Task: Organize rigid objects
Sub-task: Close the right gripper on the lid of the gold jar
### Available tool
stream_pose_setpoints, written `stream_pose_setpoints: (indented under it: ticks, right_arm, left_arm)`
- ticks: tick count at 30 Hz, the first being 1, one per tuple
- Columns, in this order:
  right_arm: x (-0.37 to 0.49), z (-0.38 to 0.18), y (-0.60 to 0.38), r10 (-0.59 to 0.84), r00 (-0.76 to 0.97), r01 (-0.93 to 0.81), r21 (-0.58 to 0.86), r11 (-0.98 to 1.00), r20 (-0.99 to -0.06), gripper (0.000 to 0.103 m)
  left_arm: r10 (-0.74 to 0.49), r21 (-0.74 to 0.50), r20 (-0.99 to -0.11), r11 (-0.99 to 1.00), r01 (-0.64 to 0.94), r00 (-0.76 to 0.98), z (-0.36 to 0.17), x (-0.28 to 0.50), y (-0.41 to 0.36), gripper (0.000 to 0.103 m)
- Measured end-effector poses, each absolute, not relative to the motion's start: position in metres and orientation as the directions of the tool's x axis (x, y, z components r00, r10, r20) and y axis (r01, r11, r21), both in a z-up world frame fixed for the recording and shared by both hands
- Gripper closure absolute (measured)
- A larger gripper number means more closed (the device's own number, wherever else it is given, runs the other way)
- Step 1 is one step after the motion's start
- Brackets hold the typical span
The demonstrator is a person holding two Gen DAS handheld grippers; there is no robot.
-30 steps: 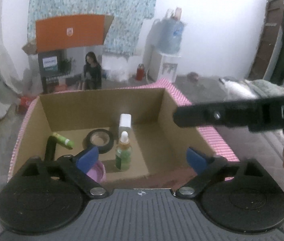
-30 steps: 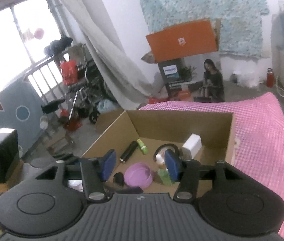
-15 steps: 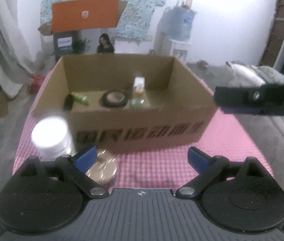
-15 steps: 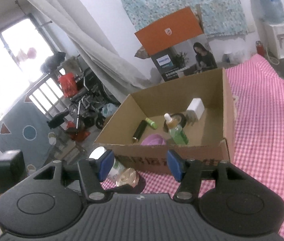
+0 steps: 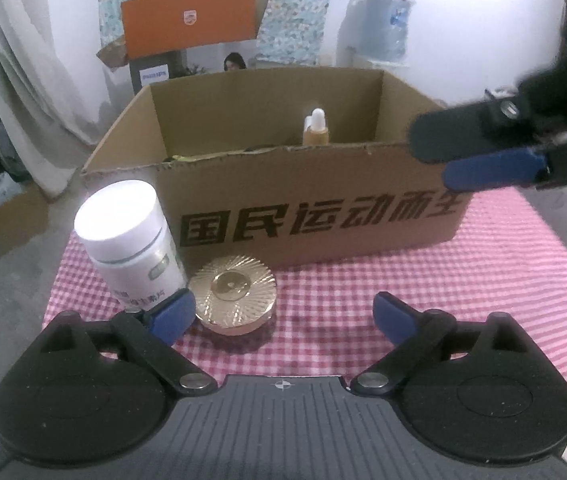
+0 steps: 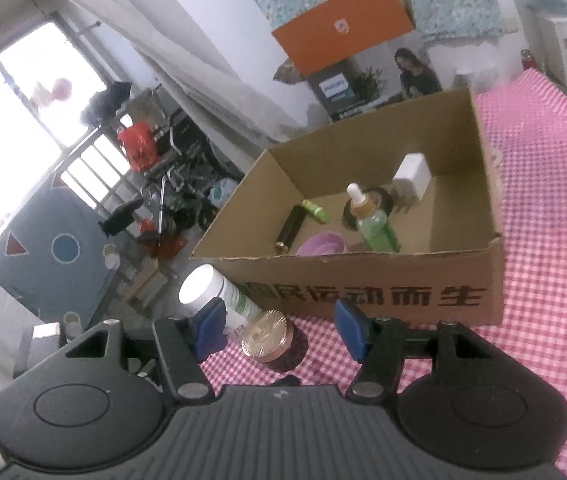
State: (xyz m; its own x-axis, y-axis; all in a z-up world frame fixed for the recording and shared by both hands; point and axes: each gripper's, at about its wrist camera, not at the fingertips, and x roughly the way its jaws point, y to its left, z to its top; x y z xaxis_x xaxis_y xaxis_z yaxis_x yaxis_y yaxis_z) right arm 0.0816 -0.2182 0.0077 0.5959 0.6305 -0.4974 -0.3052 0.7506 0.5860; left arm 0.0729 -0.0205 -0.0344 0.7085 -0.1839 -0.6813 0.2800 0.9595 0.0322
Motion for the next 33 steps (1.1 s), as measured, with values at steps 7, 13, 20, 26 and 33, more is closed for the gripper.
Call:
stream_pose_setpoints:
  ticks: [7,13,20,26,33]
  right_arm:
    - [0.108,-0.012,-0.19,0.687,0.516,-0.313,0.634,0.707,-0.511,0.04]
    - [0.139,-0.045,-0.172,0.719,0.439,-0.256,0.693,0.674,-0.538,0.045]
    - [0.159,-0.07,-0.156,0.726,0.376,-0.218,0.706,0.673,-0.576,0.058]
    - [0.152,-0.069,-0.16,0.71,0.372,-0.223,0.685,0.693,-0.597,0.06]
    - [0.125,-0.067,-0.2,0.662,0.404,-0.168,0.661,0.732,-0.631,0.06]
  left_arm:
    - [-0.14,0.081,-0.685,0.961,0.266,0.715,-0.049,0.077,-0.015,0.019]
    - [-0.134,0.058,-0.72,0.966,0.252,0.68,-0.059,0.09,-0.007,0.029]
    - [-0.132,0.05,-0.735,0.968,0.246,0.665,-0.067,0.096,-0.005,0.046]
    - [-0.179,0.025,-0.744,0.955,0.295,0.644,-0.065,0.091,-0.017,0.046]
    - [-0.315,-0.022,-0.757,0.888,0.46,0.572,-0.062,0.077,-0.044,0.046]
